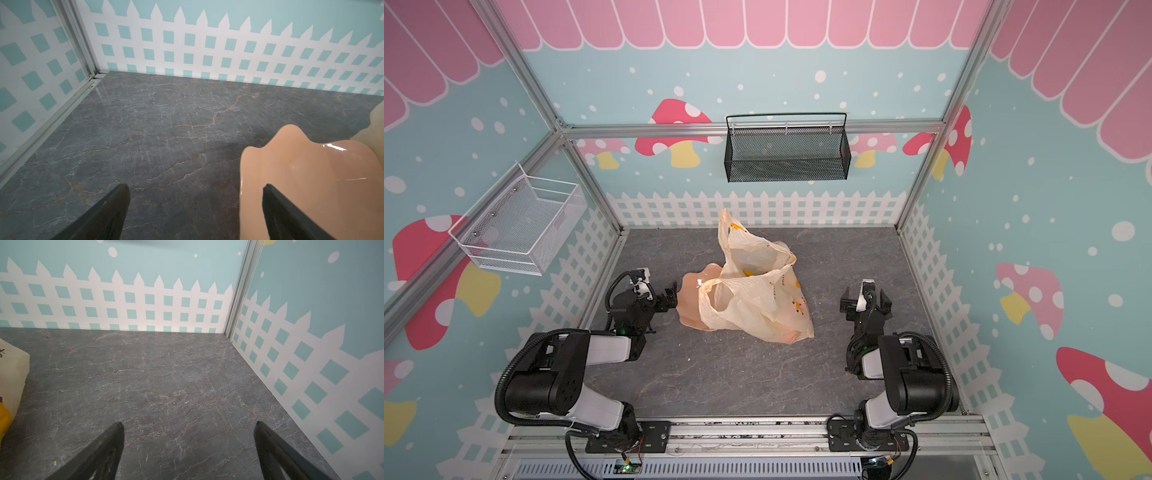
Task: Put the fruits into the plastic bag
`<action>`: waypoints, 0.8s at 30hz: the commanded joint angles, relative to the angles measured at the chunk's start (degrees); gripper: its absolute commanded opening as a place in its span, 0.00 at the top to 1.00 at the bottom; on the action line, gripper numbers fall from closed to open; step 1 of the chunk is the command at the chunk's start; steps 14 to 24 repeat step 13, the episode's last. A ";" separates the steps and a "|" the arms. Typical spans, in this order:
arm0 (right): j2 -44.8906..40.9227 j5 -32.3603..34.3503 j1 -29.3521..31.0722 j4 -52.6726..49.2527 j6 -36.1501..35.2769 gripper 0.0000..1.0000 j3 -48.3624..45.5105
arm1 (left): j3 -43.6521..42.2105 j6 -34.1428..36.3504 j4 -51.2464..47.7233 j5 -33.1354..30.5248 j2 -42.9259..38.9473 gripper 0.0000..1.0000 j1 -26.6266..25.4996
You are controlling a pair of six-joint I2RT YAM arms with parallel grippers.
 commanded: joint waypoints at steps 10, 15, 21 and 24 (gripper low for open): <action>0.44 0.16 0.31 1.55 -1.52 0.02 0.43 | 0.98 0.93 -0.82 -3.63 -0.08 0.00 -0.25; 0.16 0.12 0.30 1.37 -1.58 0.02 0.25 | 0.93 0.92 -0.80 -3.61 -0.08 0.00 -0.23; 0.16 0.12 0.30 1.37 -1.58 0.02 0.25 | 0.93 0.92 -0.80 -3.61 -0.08 0.00 -0.23; 0.16 0.12 0.30 1.37 -1.58 0.02 0.25 | 0.93 0.92 -0.80 -3.61 -0.08 0.00 -0.23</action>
